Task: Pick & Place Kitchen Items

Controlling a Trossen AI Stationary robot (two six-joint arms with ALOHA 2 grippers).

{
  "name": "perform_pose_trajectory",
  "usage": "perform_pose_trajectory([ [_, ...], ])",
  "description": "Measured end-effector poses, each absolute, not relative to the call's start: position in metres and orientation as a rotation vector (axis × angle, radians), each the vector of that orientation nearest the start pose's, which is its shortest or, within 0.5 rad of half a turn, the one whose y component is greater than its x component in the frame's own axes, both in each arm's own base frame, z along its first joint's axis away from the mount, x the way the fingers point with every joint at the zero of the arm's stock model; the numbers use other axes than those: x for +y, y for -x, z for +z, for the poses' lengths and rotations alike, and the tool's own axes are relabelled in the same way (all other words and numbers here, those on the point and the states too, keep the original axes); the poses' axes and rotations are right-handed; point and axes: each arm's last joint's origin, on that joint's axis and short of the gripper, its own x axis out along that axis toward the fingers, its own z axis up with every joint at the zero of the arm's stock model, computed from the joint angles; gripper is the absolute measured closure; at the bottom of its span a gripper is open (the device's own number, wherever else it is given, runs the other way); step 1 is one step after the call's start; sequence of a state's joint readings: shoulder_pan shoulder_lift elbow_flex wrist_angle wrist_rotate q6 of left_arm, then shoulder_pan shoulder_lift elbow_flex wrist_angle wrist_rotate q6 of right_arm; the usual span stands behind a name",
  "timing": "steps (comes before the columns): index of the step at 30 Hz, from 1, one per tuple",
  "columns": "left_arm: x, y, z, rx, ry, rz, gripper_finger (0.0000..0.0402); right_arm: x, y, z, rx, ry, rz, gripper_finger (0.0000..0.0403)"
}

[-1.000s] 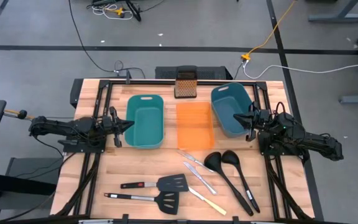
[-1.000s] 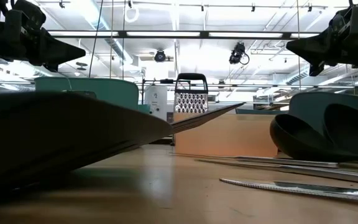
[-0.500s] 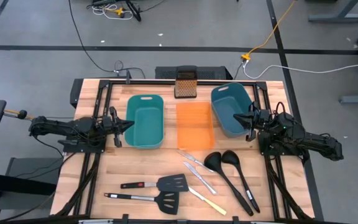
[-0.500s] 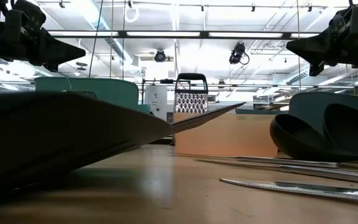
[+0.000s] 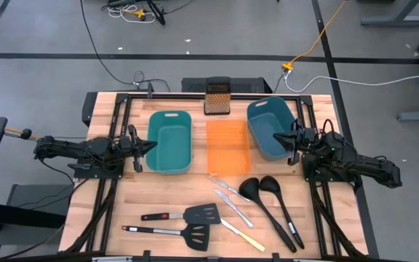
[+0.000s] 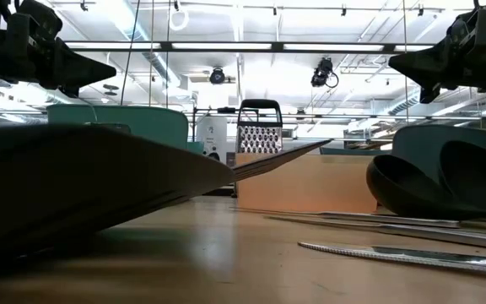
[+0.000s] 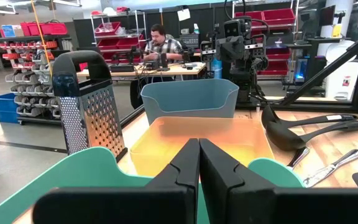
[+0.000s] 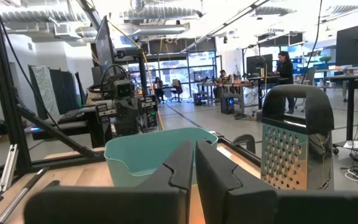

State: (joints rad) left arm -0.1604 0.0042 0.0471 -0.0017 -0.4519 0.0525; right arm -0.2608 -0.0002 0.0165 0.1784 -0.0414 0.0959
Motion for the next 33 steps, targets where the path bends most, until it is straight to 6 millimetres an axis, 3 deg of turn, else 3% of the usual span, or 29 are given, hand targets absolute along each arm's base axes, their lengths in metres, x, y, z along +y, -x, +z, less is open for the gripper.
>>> perform_pose_trajectory([
  [9, -0.0022, -0.0927, 0.179, -0.035, -0.024, 0.292, 0.0384, -0.0233, -0.0919, 0.1862, -0.204, -0.066, -0.209, 0.0375],
  [18, -0.0023, -0.0927, 0.18, -0.063, 0.101, 0.286, 0.0384, -0.0233, -0.0919, 0.1865, -0.206, -0.069, -0.208, 0.0375],
  [23, -0.0053, -0.0934, 0.1814, -0.079, 0.19, 0.174, 0.0384, -0.0233, -0.0919, 0.1863, -0.212, -0.137, -0.2, 0.0375],
  [33, -0.0051, -0.093, 0.1851, -0.116, 0.174, 0.178, 0.0384, -0.0238, -0.0918, 0.186, -0.211, -0.136, -0.218, 0.0375],
])
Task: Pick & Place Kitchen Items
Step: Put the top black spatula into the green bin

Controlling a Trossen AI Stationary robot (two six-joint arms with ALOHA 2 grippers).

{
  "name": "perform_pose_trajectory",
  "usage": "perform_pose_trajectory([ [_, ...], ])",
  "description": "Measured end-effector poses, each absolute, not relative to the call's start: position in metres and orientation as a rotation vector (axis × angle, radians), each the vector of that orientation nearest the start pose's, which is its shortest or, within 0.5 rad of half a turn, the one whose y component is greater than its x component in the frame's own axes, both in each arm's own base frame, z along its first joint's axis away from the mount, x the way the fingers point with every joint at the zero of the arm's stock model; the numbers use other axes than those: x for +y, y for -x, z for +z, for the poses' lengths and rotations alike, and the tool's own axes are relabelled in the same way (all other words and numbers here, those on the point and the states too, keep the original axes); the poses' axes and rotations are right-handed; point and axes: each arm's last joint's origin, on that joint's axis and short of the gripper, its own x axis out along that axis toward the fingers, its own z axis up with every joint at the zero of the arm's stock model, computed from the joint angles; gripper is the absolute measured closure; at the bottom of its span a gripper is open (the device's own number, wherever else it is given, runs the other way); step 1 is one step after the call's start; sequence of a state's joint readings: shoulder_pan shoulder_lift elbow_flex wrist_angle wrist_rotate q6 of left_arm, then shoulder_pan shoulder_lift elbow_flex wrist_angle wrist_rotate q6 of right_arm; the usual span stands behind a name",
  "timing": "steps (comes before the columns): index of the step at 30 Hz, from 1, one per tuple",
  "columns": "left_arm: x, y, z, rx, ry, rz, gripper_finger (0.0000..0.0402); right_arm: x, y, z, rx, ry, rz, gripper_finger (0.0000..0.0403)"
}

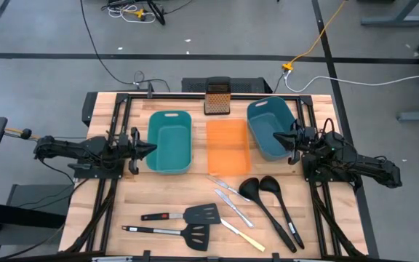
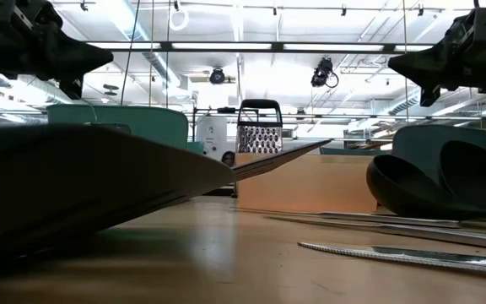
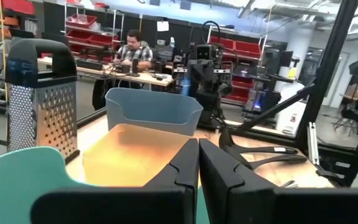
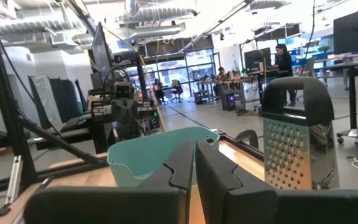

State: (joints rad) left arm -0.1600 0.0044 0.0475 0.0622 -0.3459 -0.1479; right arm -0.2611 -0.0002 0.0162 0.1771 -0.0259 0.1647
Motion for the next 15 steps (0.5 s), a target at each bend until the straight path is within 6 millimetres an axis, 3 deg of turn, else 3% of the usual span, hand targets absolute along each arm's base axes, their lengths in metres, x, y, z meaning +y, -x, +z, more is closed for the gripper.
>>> perform_pose_trajectory([
  [8, -0.004, -0.094, 0.202, -0.11, 0.084, 0.256, 0.0396, -0.024, -0.092, 0.184, -0.184, -0.065, -0.238, 0.0375],
  [15, -0.012, -0.106, 0.241, 0.003, 0.082, 0.265, 0.0397, -0.024, -0.092, 0.183, -0.173, -0.062, -0.238, 0.0375],
])
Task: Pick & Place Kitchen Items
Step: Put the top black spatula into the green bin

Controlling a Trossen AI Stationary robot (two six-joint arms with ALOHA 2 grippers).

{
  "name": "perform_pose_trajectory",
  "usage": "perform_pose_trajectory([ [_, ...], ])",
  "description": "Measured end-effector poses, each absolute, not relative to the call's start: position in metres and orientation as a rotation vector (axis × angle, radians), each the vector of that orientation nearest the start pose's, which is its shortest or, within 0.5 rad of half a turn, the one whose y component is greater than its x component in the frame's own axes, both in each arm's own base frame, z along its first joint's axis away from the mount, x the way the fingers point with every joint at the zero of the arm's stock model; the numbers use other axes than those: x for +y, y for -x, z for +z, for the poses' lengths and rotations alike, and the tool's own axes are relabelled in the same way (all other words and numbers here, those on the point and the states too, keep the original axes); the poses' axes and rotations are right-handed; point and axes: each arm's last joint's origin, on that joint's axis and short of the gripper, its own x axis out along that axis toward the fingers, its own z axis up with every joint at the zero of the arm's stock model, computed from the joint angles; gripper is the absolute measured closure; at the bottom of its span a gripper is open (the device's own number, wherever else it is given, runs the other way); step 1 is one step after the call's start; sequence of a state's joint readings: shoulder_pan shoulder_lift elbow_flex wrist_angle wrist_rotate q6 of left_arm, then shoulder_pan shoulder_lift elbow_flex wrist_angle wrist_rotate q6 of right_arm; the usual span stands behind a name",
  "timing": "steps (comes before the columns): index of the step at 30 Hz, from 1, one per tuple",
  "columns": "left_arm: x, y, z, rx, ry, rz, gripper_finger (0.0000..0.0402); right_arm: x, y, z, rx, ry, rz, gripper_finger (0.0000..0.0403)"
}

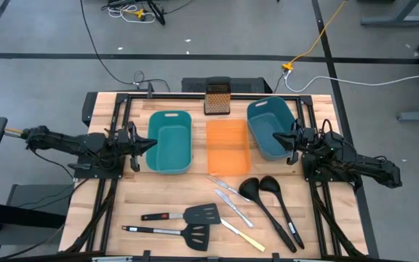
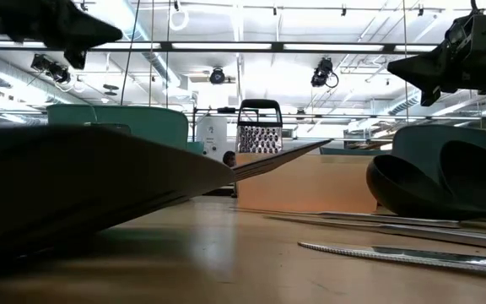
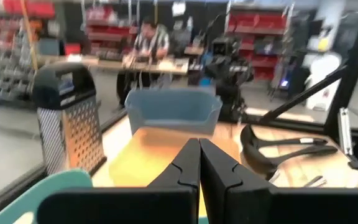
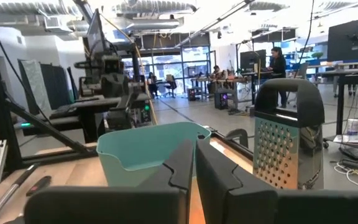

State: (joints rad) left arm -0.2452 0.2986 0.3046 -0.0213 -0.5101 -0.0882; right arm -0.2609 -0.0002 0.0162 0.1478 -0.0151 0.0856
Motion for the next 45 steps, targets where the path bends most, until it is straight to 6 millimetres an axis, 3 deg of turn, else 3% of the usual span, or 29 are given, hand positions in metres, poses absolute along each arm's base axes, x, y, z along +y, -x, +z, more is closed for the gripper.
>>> perform_pose_trajectory([
  [5, -0.021, -0.113, 0.285, 0.165, 0.098, 0.325, 0.0395, -0.024, -0.093, 0.181, -0.146, -0.063, -0.24, 0.0375],
  [9, -0.032, -0.124, 0.307, 0.3, 0.07, 0.343, 0.0394, -0.024, -0.093, 0.18, -0.132, -0.046, -0.241, 0.0375],
  [16, -0.049, -0.136, 0.317, 0.429, 0.135, 0.348, 0.039, -0.025, -0.091, 0.183, -0.13, -0.055, -0.289, 0.0375],
  [23, -0.067, -0.133, 0.312, 0.483, 0.222, 0.252, 0.0374, -0.022, -0.086, 0.201, -0.095, -0.045, -0.229, 0.0375],
  [29, -0.094, -0.14, 0.296, 0.604, 0.266, 0.175, 0.0362, -0.021, -0.085, 0.2, -0.065, -0.054, -0.219, 0.0375],
  [36, -0.122, -0.159, 0.264, 0.91, 0.33, 0.034, 0.0365, -0.021, -0.085, 0.2, -0.067, -0.052, -0.234, 0.0375],
  [42, -0.144, -0.175, 0.234, 1.031, 0.347, 0.117, 0.0376, -0.021, -0.085, 0.199, -0.062, -0.054, -0.242, 0.0375],
  [45, -0.152, -0.183, 0.226, 1.082, 0.364, 0.136, 0.0363, -0.021, -0.085, 0.199, -0.055, -0.054, -0.241, 0.0375],
])
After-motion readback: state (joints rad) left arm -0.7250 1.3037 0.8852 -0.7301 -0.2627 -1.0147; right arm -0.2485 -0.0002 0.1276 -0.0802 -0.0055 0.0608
